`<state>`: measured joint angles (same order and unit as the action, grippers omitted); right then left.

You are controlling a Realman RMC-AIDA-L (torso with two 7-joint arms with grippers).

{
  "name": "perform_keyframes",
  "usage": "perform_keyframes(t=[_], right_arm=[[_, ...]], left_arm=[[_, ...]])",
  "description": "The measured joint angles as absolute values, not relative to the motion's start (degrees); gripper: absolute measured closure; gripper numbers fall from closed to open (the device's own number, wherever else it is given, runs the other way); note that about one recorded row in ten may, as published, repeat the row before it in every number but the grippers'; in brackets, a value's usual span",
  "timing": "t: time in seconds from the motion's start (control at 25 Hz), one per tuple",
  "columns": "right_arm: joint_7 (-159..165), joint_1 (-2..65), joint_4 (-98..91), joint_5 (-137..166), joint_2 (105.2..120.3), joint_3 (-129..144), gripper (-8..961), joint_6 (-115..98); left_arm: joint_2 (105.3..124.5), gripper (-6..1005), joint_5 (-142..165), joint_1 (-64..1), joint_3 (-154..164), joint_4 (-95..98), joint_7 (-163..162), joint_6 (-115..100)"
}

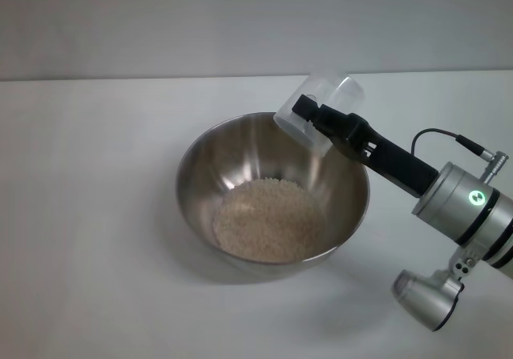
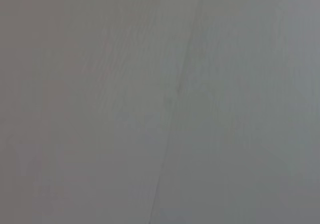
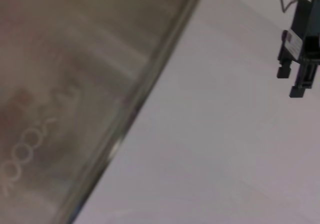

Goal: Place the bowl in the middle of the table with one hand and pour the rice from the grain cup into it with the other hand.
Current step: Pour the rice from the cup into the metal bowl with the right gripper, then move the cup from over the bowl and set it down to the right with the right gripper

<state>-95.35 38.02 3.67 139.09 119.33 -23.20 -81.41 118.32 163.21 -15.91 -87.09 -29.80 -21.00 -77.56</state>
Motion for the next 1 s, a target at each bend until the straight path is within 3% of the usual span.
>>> perform_keyframes(t=[0.6, 1.0], right_arm=[[-92.0, 36.8, 7.0, 138.7, 119.23, -25.6, 943, -80.5], [-69.5, 26.8, 22.2, 138.6, 119.59, -40.7, 942, -82.9]], left_arm=[[118.39, 304, 163.2, -15.7, -86.8, -29.8, -21.0, -77.7], [118.38, 304, 163.3, -15.9, -86.7, -29.8, -21.0, -77.6]])
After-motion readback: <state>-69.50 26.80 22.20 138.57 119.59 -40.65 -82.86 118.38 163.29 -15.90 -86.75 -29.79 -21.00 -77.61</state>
